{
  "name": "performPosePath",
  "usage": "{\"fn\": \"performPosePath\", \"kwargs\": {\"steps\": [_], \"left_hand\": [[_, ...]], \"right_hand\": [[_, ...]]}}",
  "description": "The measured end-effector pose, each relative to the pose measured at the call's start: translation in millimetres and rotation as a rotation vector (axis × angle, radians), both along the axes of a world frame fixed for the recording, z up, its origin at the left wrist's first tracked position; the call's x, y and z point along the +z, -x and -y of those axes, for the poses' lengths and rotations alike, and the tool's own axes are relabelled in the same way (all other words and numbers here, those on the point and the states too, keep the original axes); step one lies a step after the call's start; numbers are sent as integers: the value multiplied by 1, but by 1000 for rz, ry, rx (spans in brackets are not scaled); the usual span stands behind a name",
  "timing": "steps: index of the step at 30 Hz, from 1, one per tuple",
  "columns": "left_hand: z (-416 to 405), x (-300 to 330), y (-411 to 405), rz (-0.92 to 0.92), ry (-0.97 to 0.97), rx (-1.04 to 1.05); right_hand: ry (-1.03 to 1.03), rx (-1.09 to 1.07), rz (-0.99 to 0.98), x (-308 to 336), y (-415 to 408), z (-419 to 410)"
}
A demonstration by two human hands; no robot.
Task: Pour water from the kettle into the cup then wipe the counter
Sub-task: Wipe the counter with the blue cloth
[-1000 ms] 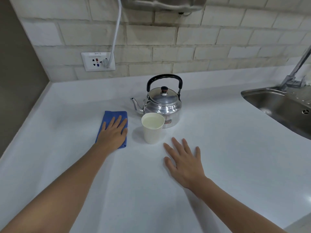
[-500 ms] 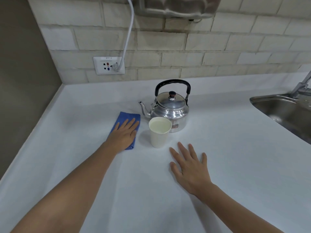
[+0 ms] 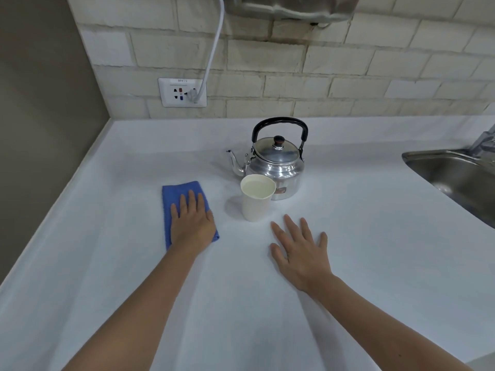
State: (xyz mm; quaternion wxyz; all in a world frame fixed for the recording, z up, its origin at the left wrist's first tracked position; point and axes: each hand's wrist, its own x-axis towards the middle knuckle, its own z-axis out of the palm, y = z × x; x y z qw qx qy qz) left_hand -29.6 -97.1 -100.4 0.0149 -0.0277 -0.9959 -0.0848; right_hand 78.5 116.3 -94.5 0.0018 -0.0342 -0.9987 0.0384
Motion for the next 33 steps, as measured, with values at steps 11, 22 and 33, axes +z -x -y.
{"fn": "performPosePath", "kwargs": {"steps": [11,22,33], "left_hand": [[25,9,-18,38,24,70],[-25,-2,-111,-58,98,-125],[22,12,-104,36,77,122]], "right_hand": [[-4,31,16,5,-2,-2],[-22,90,17,2,2,-12],[-4,136,38,5,4,-28]]}}
